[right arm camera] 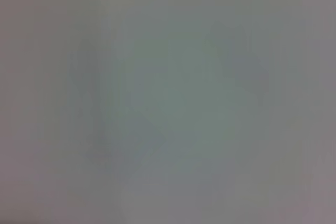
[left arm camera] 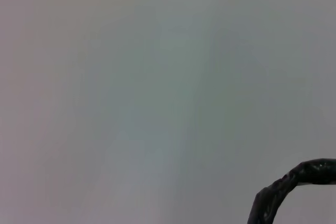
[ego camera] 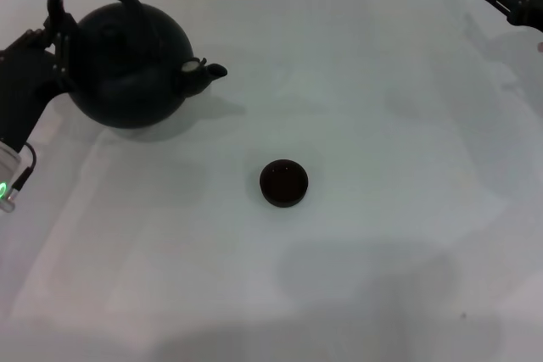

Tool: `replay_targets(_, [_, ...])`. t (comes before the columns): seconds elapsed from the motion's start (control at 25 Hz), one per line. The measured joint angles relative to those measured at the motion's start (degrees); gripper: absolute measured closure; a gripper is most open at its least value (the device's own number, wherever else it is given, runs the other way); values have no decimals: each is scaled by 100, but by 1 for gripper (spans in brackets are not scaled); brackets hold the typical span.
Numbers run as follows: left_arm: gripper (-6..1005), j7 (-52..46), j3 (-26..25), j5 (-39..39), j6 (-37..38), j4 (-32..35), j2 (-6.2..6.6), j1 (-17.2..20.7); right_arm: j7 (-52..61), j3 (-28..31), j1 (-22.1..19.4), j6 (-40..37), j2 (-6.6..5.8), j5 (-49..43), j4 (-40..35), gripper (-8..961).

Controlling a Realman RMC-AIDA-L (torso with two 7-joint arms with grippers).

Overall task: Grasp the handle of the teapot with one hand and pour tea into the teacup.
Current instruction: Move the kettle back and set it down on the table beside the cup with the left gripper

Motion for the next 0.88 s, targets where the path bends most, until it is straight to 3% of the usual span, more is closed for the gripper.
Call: replay_targets(0.88, [877,-86,41,82,-642,-122,1,-137,0,16,121,-103,0,0,0,84])
